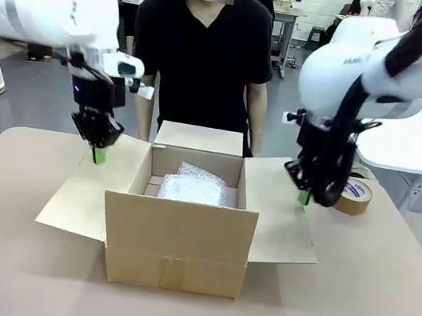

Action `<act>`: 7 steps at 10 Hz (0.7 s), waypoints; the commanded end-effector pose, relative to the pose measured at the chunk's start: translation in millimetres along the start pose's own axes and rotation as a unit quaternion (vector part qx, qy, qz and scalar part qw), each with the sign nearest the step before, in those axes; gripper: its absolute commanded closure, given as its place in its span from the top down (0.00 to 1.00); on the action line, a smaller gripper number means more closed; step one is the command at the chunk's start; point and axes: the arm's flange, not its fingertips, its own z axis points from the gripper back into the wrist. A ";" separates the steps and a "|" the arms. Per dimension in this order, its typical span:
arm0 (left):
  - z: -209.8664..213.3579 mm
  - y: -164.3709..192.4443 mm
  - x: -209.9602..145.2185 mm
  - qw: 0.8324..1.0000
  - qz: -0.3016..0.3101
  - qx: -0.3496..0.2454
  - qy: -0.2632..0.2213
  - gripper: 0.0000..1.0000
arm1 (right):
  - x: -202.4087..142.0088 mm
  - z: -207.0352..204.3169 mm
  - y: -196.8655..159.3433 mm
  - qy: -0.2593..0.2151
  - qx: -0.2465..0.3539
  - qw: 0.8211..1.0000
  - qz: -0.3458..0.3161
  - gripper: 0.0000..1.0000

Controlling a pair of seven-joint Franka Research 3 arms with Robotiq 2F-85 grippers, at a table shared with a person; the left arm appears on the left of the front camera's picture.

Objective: Wrap the clocks to prevent damage.
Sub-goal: Once the human has placed the objects inside and stepped back, release both hands from the side flaps of the Package Box.

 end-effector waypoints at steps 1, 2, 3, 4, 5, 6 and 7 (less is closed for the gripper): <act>45.3 11.0 -30.2 0.991 -0.128 -0.014 0.028 0.00 | -32.4 38.0 -23.9 0.024 -0.021 0.992 0.120 0.01; 62.7 13.9 -46.8 0.983 -0.179 -0.020 0.026 0.00 | -49.7 54.7 -34.5 0.029 -0.028 0.982 0.182 0.01; 80.6 24.8 -61.7 0.973 -0.232 -0.019 0.014 0.00 | -67.3 70.0 -44.6 0.020 -0.045 0.968 0.244 0.01; 84.1 30.7 -76.2 0.963 -0.269 -0.013 0.004 0.00 | -83.1 78.6 -53.9 0.009 -0.058 0.955 0.291 0.01; 81.8 35.0 -86.5 0.955 -0.297 0.009 -0.003 0.00 | -94.0 81.4 -65.6 -0.001 -0.060 0.948 0.312 0.01; 77.9 41.4 -88.6 0.943 -0.331 0.021 -0.001 0.00 | -99.3 78.4 -79.8 -0.015 -0.051 0.941 0.335 0.01; 67.7 43.8 -93.0 0.932 -0.362 0.023 -0.004 0.00 | -106.5 72.0 -97.3 -0.031 -0.031 0.929 0.368 0.01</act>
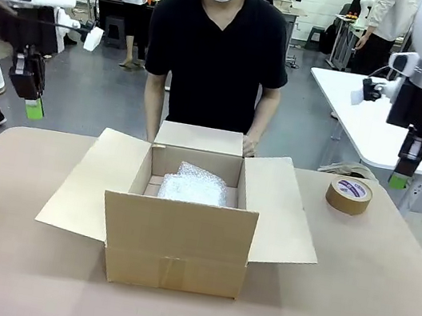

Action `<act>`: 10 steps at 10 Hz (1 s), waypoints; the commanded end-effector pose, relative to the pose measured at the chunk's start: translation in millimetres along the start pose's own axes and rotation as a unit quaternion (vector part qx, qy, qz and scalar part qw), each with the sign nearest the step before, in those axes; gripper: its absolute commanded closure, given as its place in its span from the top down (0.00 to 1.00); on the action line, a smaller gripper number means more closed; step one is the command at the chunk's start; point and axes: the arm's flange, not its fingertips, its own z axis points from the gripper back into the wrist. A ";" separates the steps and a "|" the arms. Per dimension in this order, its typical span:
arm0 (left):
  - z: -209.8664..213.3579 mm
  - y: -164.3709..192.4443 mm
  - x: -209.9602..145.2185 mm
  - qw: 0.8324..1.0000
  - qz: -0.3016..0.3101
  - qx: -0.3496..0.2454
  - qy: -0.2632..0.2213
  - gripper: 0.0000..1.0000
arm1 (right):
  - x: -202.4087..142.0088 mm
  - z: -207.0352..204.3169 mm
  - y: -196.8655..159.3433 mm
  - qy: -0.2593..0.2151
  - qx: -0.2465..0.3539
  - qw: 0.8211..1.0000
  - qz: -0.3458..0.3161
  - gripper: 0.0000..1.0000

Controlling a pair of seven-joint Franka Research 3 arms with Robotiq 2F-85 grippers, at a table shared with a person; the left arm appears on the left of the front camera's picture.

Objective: Wrap the clocks to prevent damage.
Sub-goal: Once the human has placed the objects inside and stepped back, release both hands from the side flaps of the Package Box.

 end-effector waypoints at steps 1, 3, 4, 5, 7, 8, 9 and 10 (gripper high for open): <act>-25.1 -0.5 -7.9 0.998 -0.056 0.012 -0.011 0.00 | -24.0 -25.2 -7.9 -0.053 0.018 0.997 0.058 0.01; -33.9 0.2 -14.4 0.996 -0.084 0.015 -0.021 0.00 | -33.9 -31.3 -9.3 -0.068 0.043 0.992 0.092 0.01; -36.7 -0.4 -14.7 0.996 -0.087 0.014 -0.025 0.00 | -34.6 -35.1 -13.3 -0.060 0.060 0.991 0.099 0.01; -39.7 -0.5 -12.4 0.995 -0.102 0.007 -0.019 0.00 | -31.8 -39.0 -19.0 -0.054 0.070 0.991 0.100 0.01; -46.9 -0.8 -10.9 0.993 -0.121 -0.007 0.007 0.00 | -19.8 -44.7 -31.7 -0.046 0.082 0.990 0.107 0.01; -48.4 3.3 -5.8 0.993 -0.121 -0.010 0.007 0.00 | -33.6 -42.8 -15.3 -0.049 0.059 0.992 0.095 0.01; -43.8 0.5 -8.3 0.995 -0.101 -0.002 -0.003 0.00 | -33.6 -42.8 -15.3 -0.049 0.059 0.992 0.095 0.01; -43.8 0.5 -8.3 0.995 -0.101 -0.002 -0.003 0.00 | -33.6 -42.8 -15.3 -0.049 0.059 0.992 0.095 0.01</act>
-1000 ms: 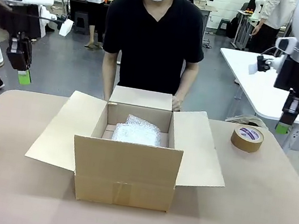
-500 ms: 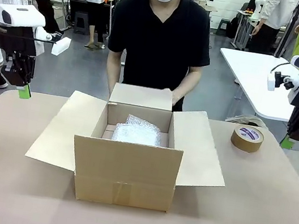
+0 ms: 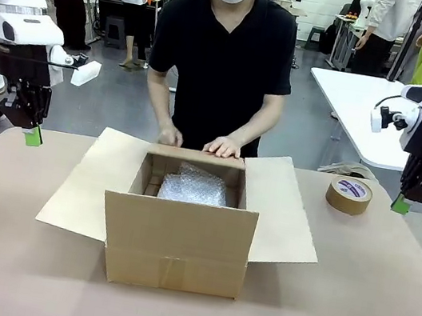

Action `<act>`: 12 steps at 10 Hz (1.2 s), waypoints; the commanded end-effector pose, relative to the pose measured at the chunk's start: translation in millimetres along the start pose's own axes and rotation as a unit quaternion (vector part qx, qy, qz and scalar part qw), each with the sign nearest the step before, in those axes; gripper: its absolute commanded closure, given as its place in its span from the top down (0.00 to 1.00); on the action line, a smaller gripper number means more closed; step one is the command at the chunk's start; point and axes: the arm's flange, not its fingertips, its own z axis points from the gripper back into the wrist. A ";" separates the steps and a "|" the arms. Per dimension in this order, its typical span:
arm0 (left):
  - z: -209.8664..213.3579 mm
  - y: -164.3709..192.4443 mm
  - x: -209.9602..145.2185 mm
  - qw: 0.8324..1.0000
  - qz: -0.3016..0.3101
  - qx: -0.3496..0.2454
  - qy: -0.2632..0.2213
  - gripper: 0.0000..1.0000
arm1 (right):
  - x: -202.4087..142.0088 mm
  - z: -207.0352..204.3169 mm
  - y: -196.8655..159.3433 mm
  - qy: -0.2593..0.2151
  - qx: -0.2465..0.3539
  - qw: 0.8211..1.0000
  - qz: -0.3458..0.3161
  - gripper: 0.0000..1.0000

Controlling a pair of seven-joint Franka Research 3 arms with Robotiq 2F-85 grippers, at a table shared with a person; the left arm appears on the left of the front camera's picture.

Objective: Wrap the clocks to prevent damage.
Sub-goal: Once the human has placed the objects inside and stepped back, release both hands from the side flaps of the Package Box, then push the right (or left) flap of the Package Box to close it.

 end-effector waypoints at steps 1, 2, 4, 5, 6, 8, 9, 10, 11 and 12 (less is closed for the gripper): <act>2.9 -1.0 -2.1 1.000 0.005 0.005 -0.002 0.00 | -2.4 -0.5 5.2 -0.003 -0.002 1.000 0.000 0.01; 2.9 -1.0 -2.1 1.000 0.005 0.005 -0.002 0.00 | -2.4 -0.5 5.2 -0.003 -0.002 1.000 0.000 0.01; 2.9 -1.0 -2.1 1.000 0.005 0.005 -0.002 0.00 | -2.4 -0.5 5.2 -0.003 -0.002 1.000 0.000 0.01; 2.9 -1.0 -2.1 1.000 0.005 0.005 -0.002 0.00 | -2.4 -0.5 5.2 -0.003 -0.002 1.000 0.000 0.01; 2.9 -1.0 -2.1 1.000 0.005 0.005 -0.002 0.00 | -2.4 -0.5 5.2 -0.003 -0.002 1.000 0.000 0.01; 2.9 -1.0 -2.1 1.000 0.005 0.005 -0.002 0.00 | -2.4 -0.5 5.2 -0.003 -0.002 1.000 0.000 0.01; 2.9 -1.0 -2.1 1.000 0.005 0.005 -0.002 0.00 | -2.4 -0.5 5.2 -0.003 -0.002 1.000 0.000 0.01; 2.9 -1.0 -2.1 1.000 0.005 0.005 -0.002 0.00 | -2.4 -0.5 5.2 -0.003 -0.002 1.000 0.000 0.01; 2.9 -1.0 -2.1 1.000 0.005 0.005 -0.002 0.00 | -2.4 -0.5 5.2 -0.003 -0.002 1.000 0.000 0.01; 2.9 -1.0 -2.1 1.000 0.005 0.005 -0.002 0.00 | -2.4 -0.5 5.2 -0.003 -0.002 1.000 0.000 0.01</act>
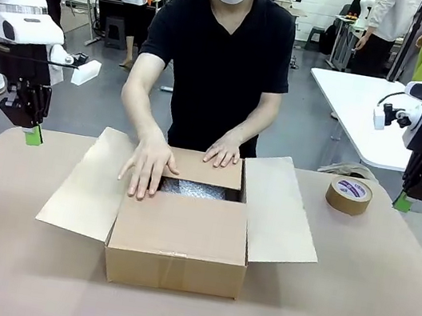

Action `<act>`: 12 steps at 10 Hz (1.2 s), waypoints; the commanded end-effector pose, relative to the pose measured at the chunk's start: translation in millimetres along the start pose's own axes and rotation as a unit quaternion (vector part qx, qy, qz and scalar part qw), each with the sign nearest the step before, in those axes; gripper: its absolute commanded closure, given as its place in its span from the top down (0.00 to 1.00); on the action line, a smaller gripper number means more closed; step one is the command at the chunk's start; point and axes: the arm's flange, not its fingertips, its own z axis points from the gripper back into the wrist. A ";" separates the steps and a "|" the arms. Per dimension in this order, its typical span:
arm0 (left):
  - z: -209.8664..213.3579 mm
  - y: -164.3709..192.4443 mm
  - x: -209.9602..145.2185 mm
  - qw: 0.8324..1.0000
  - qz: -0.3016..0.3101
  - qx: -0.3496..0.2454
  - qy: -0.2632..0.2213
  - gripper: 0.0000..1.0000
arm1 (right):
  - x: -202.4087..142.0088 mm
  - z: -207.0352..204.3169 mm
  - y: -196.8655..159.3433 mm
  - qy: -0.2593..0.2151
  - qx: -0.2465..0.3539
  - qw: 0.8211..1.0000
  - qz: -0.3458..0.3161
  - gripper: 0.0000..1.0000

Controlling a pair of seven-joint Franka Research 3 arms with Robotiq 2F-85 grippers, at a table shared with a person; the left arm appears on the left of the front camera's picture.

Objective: Wrap the clocks to prevent damage.
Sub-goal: Push the right (or left) flap of the Package Box to close it.

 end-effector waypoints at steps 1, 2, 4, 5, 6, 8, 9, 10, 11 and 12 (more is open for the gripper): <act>1.8 -0.8 -1.8 1.000 0.004 0.004 -0.001 0.00 | -1.4 -3.6 3.1 -0.001 0.002 1.000 0.000 0.01; 1.8 -0.8 -1.8 1.000 0.004 0.004 -0.001 0.00 | -1.4 -3.6 3.1 -0.001 0.002 1.000 0.000 0.01; 1.8 -0.8 -1.8 1.000 0.004 0.004 -0.001 0.00 | -1.4 -3.6 3.1 -0.001 0.002 1.000 0.000 0.01; 1.8 -0.8 -1.8 1.000 0.004 0.004 -0.001 0.00 | -1.4 -3.6 3.1 -0.001 0.002 1.000 0.000 0.01; 1.8 -0.8 -1.8 1.000 0.004 0.004 -0.001 0.00 | -1.4 -3.6 3.1 -0.001 0.002 1.000 0.000 0.01; 1.8 -0.8 -1.8 1.000 0.004 0.004 -0.001 0.00 | -1.4 -3.6 3.1 -0.001 0.002 1.000 0.000 0.01; 1.8 -0.8 -1.8 1.000 0.004 0.004 -0.001 0.00 | -1.4 -3.6 3.1 -0.001 0.002 1.000 0.000 0.01; 1.8 -0.8 -1.8 1.000 0.004 0.004 -0.001 0.00 | -1.4 -3.6 3.1 -0.001 0.002 1.000 0.000 0.01; 1.8 -0.8 -1.8 1.000 0.004 0.004 -0.001 0.00 | 0.0 0.0 0.0 0.000 0.000 1.000 0.000 0.01; 1.8 -0.8 -1.8 1.000 0.004 0.004 -0.001 0.00 | -3.5 -16.3 -23.1 -0.037 0.025 0.995 0.085 0.01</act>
